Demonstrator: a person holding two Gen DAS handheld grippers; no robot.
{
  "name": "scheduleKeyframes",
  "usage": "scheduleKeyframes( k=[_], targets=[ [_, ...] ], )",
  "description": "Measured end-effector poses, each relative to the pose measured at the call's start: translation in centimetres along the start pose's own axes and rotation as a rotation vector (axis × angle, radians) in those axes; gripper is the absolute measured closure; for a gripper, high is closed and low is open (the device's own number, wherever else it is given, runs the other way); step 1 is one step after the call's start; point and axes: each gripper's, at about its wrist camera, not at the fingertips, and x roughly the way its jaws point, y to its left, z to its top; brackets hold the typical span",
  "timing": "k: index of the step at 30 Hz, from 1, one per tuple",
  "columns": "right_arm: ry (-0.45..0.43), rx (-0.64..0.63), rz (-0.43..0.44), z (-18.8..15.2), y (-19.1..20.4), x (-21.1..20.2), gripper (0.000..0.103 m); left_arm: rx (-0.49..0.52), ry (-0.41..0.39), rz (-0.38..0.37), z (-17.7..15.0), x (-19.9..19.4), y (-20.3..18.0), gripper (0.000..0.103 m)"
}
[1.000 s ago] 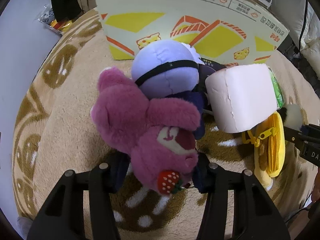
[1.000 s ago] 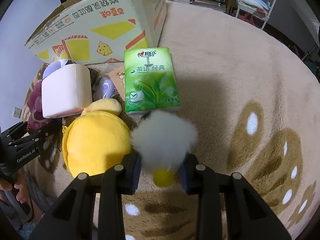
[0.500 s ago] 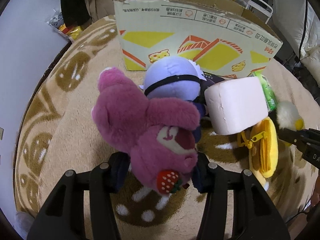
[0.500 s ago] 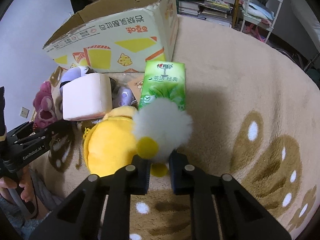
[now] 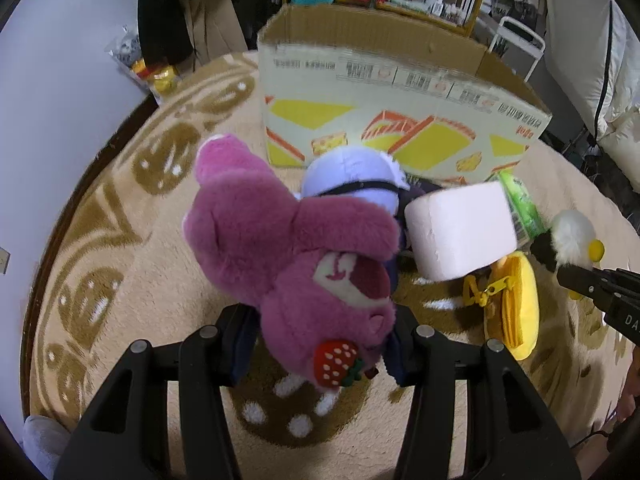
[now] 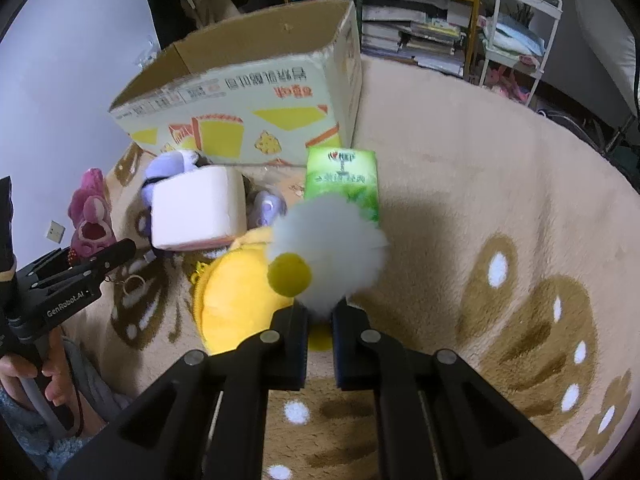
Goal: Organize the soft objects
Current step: 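Lift the pink bear with left tool while right tool carries the chick toward the box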
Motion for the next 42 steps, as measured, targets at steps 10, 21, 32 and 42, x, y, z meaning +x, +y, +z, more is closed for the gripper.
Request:
scheduleKeyframes(
  k=[10, 21, 32, 42],
  targets=[
    [-0.192, -0.037, 0.064, 0.2, 1.1, -3.9, 0.093, 0.086, -0.177, -0.006, -0.4, -4.5, -2.3, 0.052],
    [-0.367, -0.091, 0.106, 0.1, 2.5, -7.3, 0.093, 0.075, -0.317, -0.002, 0.0, -6.9, -2.1, 0.052],
    [-0.559, -0.124, 0.154, 2.7, 3.8, -11.3, 0.093, 0.072, -0.501, -0.019, 3.1, -10.4, -1.8, 0.052],
    [-0.623, -0.163, 0.180, 8.7, 5.2, -12.1, 0.093, 0.120, -0.608, -0.055, 8.1, -13.0, -2.1, 0.052]
  ],
)
